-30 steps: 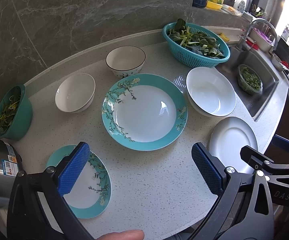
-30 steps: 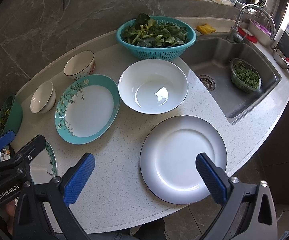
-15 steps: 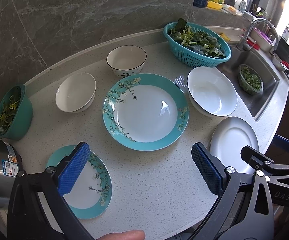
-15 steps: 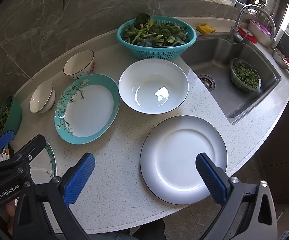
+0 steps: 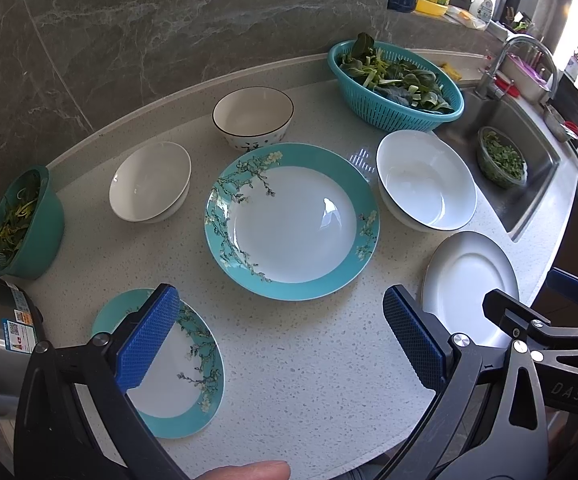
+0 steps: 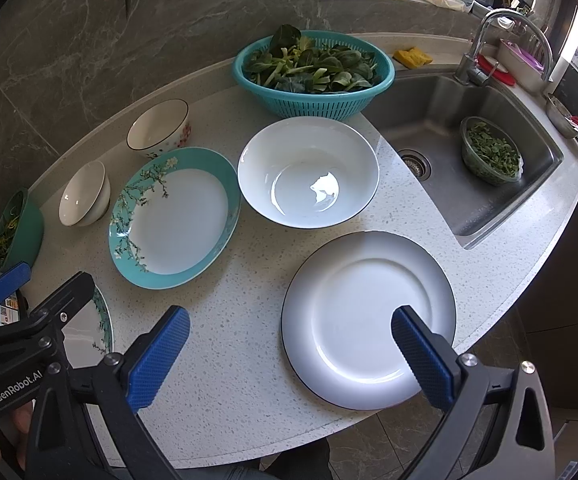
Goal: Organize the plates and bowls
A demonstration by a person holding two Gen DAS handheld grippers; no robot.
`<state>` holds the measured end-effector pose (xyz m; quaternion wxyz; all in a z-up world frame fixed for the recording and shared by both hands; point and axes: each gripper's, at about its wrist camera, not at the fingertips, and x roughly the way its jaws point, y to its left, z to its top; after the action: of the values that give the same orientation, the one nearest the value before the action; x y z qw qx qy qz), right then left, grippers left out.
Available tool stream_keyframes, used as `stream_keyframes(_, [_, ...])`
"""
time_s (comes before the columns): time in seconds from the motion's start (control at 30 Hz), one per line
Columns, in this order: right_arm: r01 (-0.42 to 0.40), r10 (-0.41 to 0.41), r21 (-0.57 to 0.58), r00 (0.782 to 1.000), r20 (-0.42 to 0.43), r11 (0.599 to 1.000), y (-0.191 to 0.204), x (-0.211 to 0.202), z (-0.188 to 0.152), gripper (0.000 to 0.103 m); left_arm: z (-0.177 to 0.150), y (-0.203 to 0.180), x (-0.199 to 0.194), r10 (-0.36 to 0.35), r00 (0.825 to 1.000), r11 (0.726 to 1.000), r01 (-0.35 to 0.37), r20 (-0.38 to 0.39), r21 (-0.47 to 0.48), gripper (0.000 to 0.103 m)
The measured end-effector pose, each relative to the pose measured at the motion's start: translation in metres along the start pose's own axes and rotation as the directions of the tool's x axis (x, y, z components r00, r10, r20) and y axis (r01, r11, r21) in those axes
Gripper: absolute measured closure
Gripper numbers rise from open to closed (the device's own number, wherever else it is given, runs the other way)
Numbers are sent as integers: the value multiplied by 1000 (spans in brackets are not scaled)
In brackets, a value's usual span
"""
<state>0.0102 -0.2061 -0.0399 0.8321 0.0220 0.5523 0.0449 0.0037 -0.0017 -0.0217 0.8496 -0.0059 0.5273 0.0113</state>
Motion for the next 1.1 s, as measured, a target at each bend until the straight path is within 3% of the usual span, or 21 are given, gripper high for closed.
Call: stream_keyframes(1.1, [4,-4,10,1000,-9,1000,3,5,0,0,1,-3,12,-20,999,1000,20,-25,8,0])
